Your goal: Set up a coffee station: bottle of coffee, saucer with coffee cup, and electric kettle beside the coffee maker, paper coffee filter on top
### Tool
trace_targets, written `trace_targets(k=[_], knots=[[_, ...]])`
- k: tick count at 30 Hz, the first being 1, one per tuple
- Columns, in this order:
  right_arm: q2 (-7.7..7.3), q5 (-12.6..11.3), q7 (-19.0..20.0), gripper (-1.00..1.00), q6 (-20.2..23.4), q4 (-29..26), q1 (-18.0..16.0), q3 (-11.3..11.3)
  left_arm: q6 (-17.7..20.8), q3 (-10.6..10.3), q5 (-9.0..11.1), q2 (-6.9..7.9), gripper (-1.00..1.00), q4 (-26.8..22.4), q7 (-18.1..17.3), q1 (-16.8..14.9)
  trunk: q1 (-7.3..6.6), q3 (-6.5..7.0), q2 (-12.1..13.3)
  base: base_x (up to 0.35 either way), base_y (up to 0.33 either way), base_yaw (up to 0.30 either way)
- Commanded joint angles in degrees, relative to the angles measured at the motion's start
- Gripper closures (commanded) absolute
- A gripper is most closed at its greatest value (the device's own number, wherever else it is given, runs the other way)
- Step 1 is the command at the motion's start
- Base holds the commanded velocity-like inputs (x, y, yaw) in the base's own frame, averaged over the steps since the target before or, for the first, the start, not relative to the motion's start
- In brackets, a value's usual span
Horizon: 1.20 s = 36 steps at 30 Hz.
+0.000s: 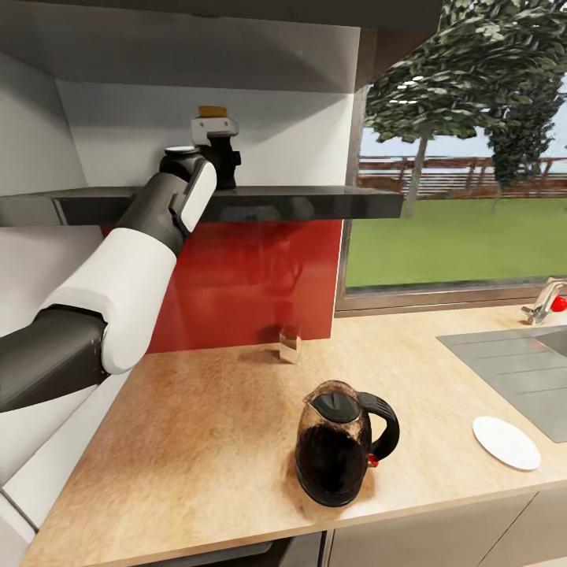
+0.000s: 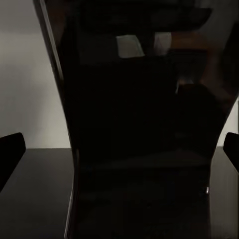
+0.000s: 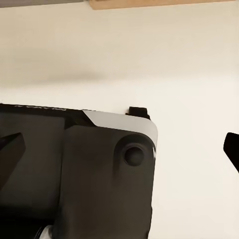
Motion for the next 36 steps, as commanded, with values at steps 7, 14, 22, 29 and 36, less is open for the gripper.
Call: trace_targets(k=[7, 14, 22, 29, 36], knots=[[0.01, -0.06, 0.02, -1.0, -0.13, 0.05, -0.05, 0.44, 0.2, -0.23, 0.5, 0.03, 1.0, 0.48, 0.24, -0.05, 0.04, -0.14, -0.13, 0.0, 0.0, 0.0], [0.01, -0.06, 0.02, -1.0, -0.12, 0.05, 0.01, 0.44, 0.2, -0.13, 0.8, 0.03, 1.0, 0.14, 0.08, -0.05, 0.04, -0.14, -0.13, 0.0, 0.0, 0.0], [0.01, -0.06, -0.07, -1.0, -0.13, 0.05, 0.03, 0.44, 0.22, -0.08, 0.82, 0.03, 1.0, -0.06, 0.0, -0.05, 0.04, -0.14, -0.13, 0.0, 0.0, 0.0], [0.02, -0.03, -0.41, -1.0, -0.23, -0.02, 0.03, 0.51, 0.2, -0.19, 0.76, 0.03, 1.0, -0.19, 0.02, -0.05, 0.04, -0.14, -0.13, 0.0, 0.0, 0.0], [0.35, -0.12, -0.41, -1.0, -0.5, -0.36, 0.03, 0.6, 0.47, -0.23, 0.71, 0.0, 1.0, -0.68, 0.01, -0.05, 0.04, -0.14, -0.13, 0.0, 0.0, 0.0]])
